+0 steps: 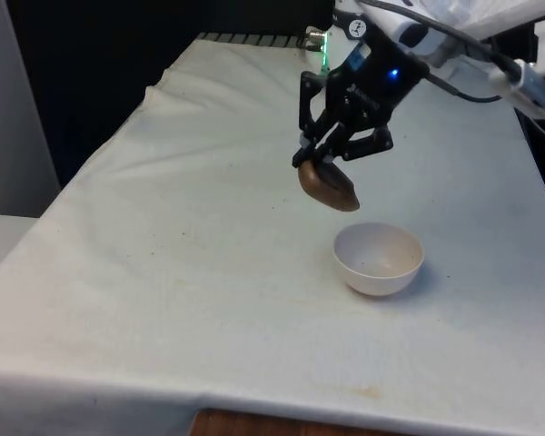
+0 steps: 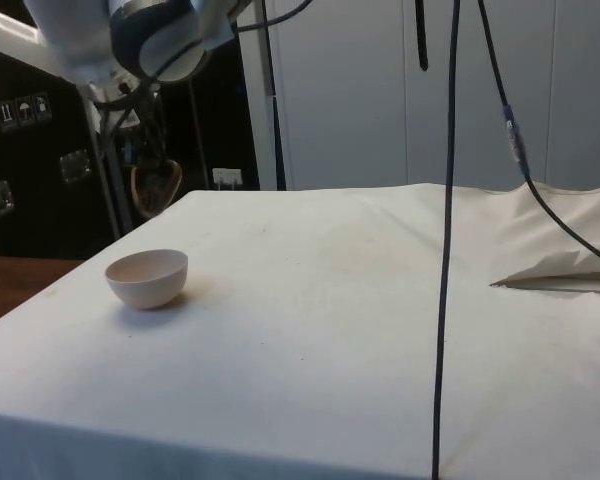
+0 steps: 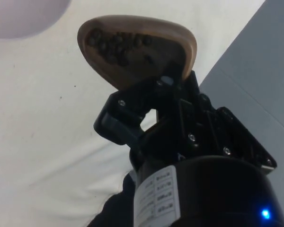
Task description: Pour the coffee beans from the cup into the bowl.
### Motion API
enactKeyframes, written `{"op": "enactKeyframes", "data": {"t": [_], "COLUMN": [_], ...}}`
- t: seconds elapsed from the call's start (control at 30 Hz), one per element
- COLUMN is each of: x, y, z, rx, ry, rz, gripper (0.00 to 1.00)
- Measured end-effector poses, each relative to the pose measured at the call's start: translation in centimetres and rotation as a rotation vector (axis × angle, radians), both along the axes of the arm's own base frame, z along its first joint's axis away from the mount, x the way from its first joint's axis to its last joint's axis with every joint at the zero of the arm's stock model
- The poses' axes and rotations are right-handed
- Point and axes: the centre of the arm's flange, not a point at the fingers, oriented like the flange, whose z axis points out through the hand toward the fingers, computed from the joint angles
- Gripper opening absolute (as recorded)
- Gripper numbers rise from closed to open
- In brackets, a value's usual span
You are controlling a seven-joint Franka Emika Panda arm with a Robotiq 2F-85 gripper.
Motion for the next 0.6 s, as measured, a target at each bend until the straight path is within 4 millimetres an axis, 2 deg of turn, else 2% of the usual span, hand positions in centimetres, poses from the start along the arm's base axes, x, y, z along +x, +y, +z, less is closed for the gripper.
{"op": "enactKeyframes", "data": {"t": [0.6], "x": [-0.5], "y": [3.0], "z": [-1.0], "rx": [-0.079], "ry": [-0.017], "rz": [-0.001], "gripper": [0.00]}}
